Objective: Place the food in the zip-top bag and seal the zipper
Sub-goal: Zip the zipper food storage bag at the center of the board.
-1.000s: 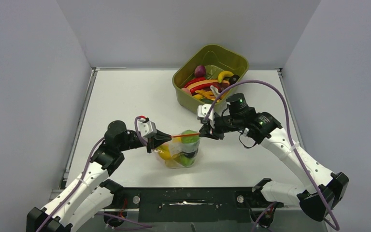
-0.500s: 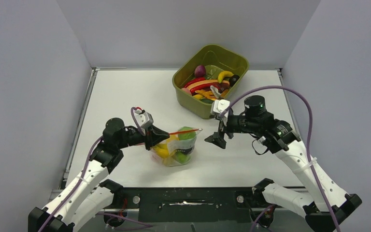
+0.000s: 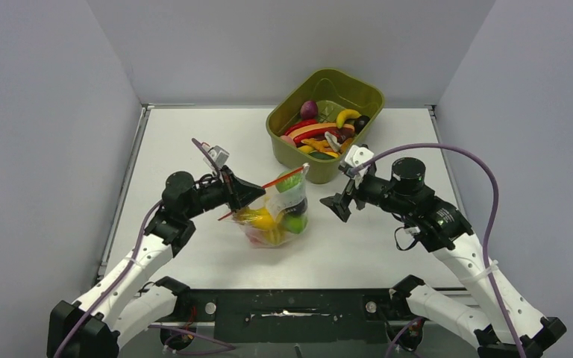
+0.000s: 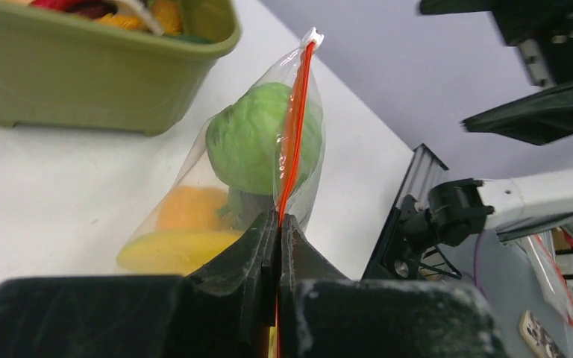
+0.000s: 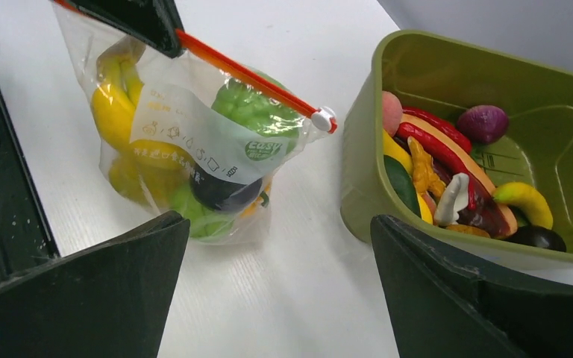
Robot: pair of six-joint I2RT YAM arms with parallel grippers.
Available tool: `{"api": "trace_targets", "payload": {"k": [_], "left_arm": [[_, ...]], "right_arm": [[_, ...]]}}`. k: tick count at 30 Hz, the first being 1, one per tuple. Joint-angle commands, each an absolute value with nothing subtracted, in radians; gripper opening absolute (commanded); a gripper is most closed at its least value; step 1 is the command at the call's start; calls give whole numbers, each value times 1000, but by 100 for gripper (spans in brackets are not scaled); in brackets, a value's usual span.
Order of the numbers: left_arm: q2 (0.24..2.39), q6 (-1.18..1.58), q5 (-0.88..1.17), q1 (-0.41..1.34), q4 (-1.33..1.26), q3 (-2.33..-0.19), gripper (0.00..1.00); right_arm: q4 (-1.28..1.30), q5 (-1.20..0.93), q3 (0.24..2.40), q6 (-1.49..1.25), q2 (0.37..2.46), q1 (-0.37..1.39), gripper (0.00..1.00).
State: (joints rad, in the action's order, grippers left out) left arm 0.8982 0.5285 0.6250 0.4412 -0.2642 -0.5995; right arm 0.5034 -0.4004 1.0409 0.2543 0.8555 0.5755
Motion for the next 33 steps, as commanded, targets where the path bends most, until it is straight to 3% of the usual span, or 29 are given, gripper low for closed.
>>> {"api": "trace_targets", "payload": {"k": [1, 15, 22, 28, 33], "left_arm": [[944, 542, 480, 406, -182, -653, 0], [1059, 422, 303, 166, -91, -687, 11], [1147, 375, 194, 97, -13, -757, 40], [1083, 368, 134, 97, 50, -787, 66], [994, 397, 120, 97, 105, -805, 71]], "right_arm": [[432, -280, 1072, 152, 879, 575, 98], [461, -120, 1090, -22, 972, 574, 97], [463, -122, 1090, -51, 999, 574, 98], [412, -21, 1049, -189, 1000, 574, 98], [348, 50, 988, -334, 985, 574, 98]]}}
